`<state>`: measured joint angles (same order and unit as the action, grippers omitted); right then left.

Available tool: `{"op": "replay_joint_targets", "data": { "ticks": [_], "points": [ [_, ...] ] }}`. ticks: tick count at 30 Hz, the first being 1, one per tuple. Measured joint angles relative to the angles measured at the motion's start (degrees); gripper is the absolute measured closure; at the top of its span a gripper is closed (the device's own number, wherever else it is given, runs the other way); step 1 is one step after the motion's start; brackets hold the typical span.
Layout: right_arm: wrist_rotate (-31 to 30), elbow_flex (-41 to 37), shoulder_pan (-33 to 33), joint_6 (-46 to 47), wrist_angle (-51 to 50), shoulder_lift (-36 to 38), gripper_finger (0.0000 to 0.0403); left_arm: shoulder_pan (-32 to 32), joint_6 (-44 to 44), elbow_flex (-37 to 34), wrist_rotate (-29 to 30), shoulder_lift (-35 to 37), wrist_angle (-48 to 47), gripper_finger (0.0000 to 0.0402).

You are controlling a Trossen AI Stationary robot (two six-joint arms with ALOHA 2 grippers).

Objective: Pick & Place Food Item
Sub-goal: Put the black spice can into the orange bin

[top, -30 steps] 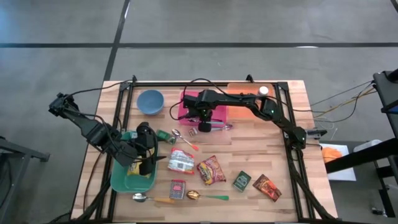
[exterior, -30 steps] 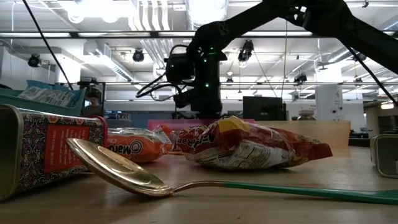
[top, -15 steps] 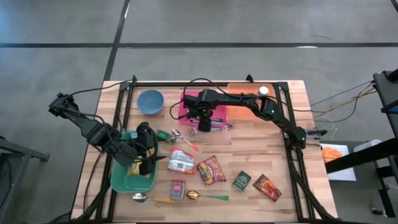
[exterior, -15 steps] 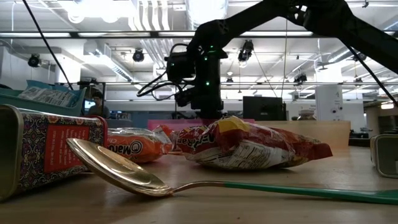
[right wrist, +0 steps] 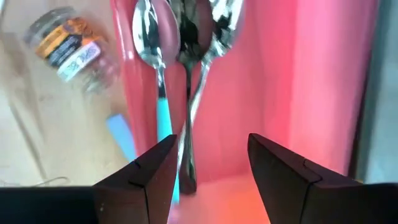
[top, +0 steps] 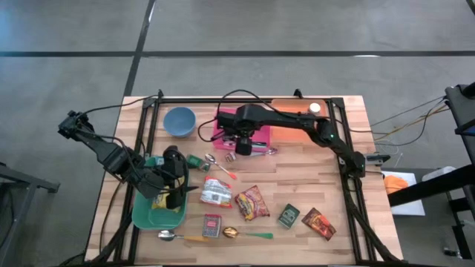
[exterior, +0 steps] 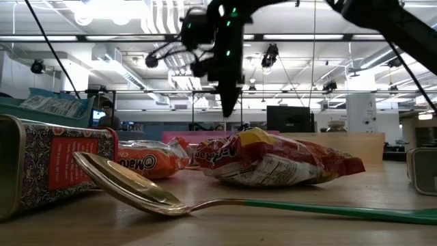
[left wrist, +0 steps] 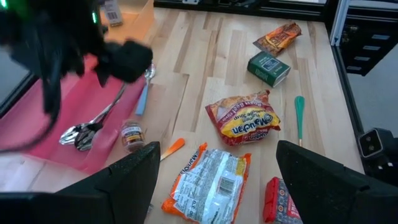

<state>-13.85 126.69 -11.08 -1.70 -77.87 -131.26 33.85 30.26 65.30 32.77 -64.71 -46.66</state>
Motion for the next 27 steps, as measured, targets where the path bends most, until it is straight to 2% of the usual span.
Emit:
{"op": "replay_joint_targets", "data": {
  "ticks": [6,13,20,27],
  "points": [
    [-0.3,-6.9,4.6,6.9,0.7,9.9,0.0209,0.0,0.0,0.0,-1.3,0.0,-0.5,0.0077],
    [-1.4,-24.6,12.6,18.9,6.9,22.6,0.0209,0.0,0.0,0.0,-1.3,0.0,-0.6,0.0077],
    [-1.1,-41.7,24.3,33.7,10.8,32.5,0.0209,0.0,0.2,0.0,-1.3,0.0,-0.6,0.0077],
    [-0.7,-50.0,36.6,51.9,11.5,38.3,0.0209,0.0,1.4,0.0,-1.3,0.0,0.9,0.0076]
  ]
}}
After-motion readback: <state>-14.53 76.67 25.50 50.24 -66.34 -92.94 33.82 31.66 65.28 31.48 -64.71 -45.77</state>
